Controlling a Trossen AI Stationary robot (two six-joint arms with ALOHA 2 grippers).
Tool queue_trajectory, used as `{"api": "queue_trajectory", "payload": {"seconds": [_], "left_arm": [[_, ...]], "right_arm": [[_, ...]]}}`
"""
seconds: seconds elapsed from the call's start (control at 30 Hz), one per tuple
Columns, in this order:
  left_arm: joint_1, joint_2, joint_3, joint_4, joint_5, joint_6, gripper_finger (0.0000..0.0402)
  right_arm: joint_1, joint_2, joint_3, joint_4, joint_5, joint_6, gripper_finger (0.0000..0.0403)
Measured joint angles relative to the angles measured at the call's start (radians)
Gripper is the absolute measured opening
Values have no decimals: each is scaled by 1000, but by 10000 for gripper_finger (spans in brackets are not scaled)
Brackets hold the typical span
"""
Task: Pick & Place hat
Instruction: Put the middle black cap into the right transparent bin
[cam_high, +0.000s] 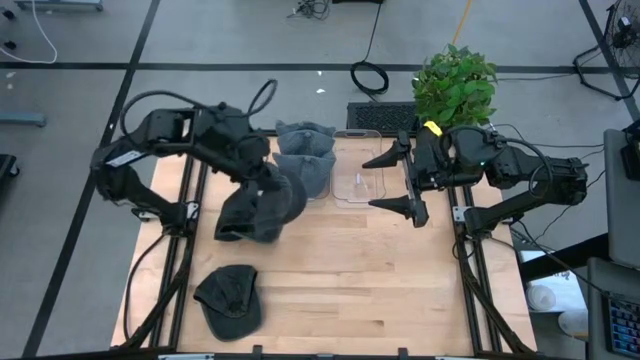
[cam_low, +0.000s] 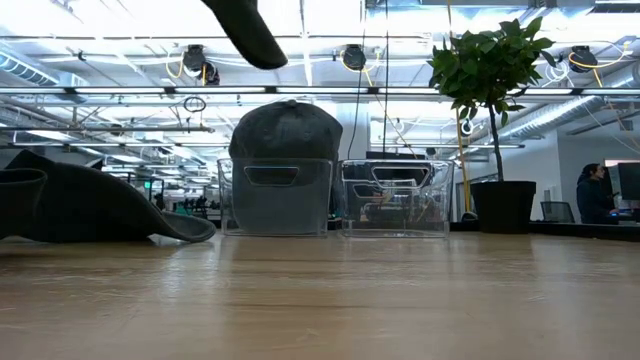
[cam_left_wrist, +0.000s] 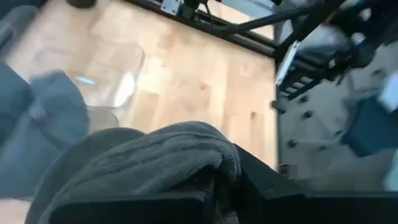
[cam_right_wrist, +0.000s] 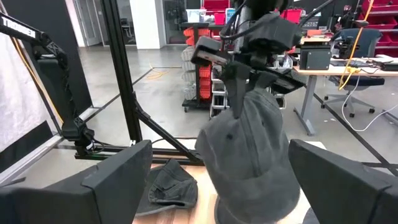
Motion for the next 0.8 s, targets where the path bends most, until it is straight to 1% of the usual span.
{"api": "queue_trajectory", "payload": {"seconds": [0.07,0.13,0.23,0.33,0.43,0.6,0.8], "left_arm": [[0,32,49,-19,-18,70,25],[0,63,88,-75,-46,124,25],[0,93,134,-110,-73,179,25],[-4,117,155,-136,-90,235,25],[-26,125,157,-161,-143,320,25],[-57,126,159,-126,-230,506,25],[-102,120,159,24,-311,732,25]], "right_arm": [[0,0,0,0,0,0,364],[0,0,0,0,1,0,364],[0,0,0,0,1,-1,364],[0,0,0,0,1,-9,364],[0,0,0,0,2,-16,364],[0,0,0,0,2,-23,364],[0,0,0,0,1,-32,364]]}}
